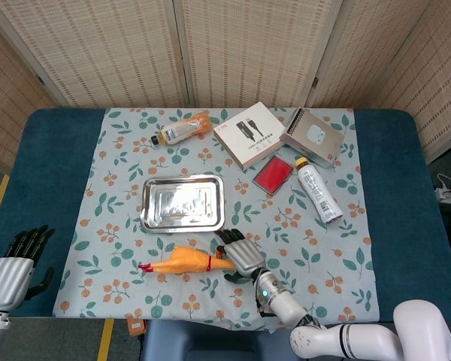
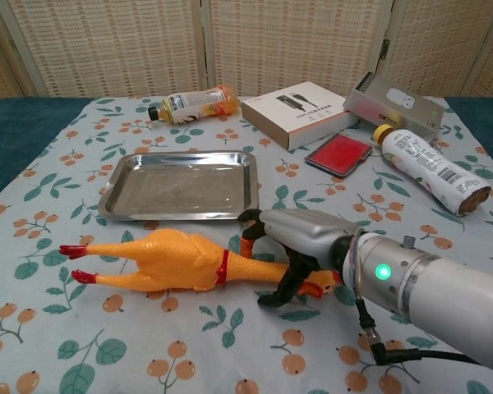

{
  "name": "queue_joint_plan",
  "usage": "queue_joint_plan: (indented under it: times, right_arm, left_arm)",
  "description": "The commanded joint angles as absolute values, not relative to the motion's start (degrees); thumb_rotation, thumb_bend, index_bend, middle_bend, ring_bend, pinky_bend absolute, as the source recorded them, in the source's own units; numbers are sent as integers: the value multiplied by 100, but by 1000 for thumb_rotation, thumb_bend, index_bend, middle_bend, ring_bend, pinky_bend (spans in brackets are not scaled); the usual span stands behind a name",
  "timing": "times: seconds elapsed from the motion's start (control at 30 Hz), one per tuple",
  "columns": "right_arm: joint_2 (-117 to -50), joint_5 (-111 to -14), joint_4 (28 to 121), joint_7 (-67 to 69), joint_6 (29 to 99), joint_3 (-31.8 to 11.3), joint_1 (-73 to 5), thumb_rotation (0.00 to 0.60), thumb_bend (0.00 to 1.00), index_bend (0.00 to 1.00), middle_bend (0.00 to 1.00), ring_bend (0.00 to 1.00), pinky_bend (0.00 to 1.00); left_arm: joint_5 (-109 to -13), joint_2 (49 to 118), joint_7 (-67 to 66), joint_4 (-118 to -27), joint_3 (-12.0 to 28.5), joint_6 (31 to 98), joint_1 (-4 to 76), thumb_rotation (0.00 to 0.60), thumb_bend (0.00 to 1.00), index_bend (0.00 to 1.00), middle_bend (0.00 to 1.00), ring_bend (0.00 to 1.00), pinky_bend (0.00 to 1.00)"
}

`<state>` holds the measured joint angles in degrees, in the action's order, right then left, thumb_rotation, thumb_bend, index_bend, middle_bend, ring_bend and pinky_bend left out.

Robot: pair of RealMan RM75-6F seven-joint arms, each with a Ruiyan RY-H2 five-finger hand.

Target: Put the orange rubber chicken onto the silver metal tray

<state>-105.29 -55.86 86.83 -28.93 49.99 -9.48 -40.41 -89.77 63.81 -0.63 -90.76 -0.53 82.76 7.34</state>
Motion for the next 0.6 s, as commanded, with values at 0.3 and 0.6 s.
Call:
queue_joint_plan:
  times: [0.3, 0.6]
  right_arm:
    - [-10780, -5966, 8495, -2826, 5713, -933, -3989, 600, 192, 824, 379, 335, 651]
    - [-10504, -6532, 8572, -2246, 5787, -924, -3934, 600, 196, 901, 585, 628, 886]
  left_arm:
    - [-8969, 6362, -26, -9065, -59, 8284, 720, 600, 470, 0, 0, 22, 72]
    - [-9185, 6451, 113, -8989, -61, 8354, 777, 600, 461, 0, 0, 31, 72]
